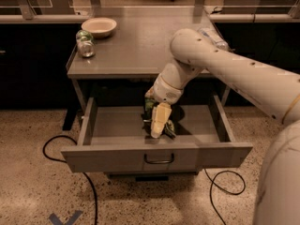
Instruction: Pick green jalapeno chip bag from top drawer and place on counter
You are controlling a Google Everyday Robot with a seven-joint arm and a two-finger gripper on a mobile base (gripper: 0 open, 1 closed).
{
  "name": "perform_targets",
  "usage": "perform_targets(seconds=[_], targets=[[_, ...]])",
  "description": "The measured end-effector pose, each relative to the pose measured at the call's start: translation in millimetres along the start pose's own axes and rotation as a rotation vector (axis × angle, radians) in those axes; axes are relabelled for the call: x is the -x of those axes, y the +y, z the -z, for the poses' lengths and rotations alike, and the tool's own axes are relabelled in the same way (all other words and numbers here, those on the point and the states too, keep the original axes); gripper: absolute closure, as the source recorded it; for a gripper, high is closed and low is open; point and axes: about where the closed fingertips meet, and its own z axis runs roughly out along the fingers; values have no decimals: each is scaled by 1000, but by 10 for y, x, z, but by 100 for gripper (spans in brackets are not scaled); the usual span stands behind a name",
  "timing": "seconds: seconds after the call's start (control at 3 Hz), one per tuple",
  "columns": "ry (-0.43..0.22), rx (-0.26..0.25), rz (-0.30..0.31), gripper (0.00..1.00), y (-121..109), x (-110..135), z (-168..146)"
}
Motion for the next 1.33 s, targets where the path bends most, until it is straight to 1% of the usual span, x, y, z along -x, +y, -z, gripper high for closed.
perform_targets(seconds=[0.33,0.67,1.0,1.33], targets=[[47,50,16,0,12,56,-389],[47,50,16,0,12,56,-389],[131,-12,-49,0,-109,-31,-371],[224,-188,-194,0,-434,-342,-91]])
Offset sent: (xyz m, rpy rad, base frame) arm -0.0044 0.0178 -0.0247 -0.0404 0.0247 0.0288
